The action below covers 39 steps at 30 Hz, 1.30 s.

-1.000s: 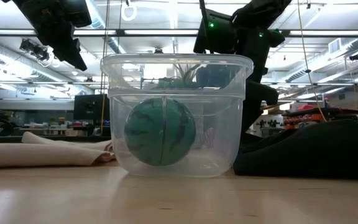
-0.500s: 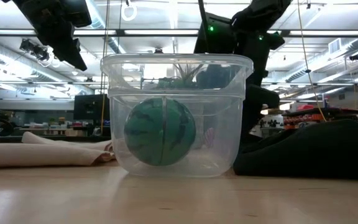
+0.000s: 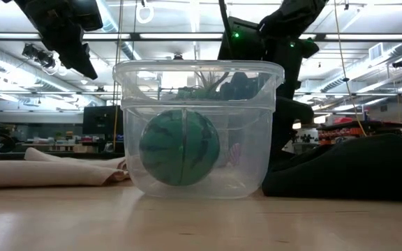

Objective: Pick and placing Produce into tupperware
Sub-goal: Put the red cherry into the transparent container

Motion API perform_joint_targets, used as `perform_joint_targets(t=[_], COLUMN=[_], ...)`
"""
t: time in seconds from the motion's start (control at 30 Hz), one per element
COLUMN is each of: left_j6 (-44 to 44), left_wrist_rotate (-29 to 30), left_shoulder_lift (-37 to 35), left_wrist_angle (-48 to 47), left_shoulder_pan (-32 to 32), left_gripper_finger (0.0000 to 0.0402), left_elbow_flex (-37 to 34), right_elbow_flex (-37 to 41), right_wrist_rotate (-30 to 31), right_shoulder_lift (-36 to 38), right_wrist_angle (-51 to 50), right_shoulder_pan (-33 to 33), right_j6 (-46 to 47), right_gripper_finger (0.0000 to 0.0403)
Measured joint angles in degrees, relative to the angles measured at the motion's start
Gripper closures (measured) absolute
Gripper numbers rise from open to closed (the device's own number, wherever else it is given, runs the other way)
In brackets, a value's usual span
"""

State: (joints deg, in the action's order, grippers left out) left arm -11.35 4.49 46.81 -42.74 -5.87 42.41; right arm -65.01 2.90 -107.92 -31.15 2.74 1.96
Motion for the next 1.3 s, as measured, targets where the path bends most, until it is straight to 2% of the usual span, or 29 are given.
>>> perform_joint_targets(t=[0.5,0.77,0.9,1.3], left_j6=[0.07,0.17,0.17,0.17], left_wrist_rotate=[-0.02,-0.02,-0.01,0.0], left_shoulder_lift=[0.0,0.0,0.0,0.0], left_wrist_angle=[-0.02,-0.02,-0.02,-0.01], left_shoulder_pan=[0.0,0.0,0.0,0.0], left_gripper_finger=[0.0294,0.0294,0.0294,0.0294], left_elbow_flex=[0.01,0.0,0.0,0.01], right_elbow_flex=[-0.46,-1.86,-3.46,-13.56], right_wrist_rotate=[0.13,0.11,0.43,2.61], right_shoulder_lift=[0.02,0.02,0.02,0.02], right_wrist_angle=[-0.81,-0.81,-4.15,-11.19], right_shoulder_pan=[0.0,0.0,-0.02,0.0], right_j6=[-0.51,-1.3,-2.78,-6.16], right_gripper_finger=[0.0278,0.0278,0.028,0.0281])
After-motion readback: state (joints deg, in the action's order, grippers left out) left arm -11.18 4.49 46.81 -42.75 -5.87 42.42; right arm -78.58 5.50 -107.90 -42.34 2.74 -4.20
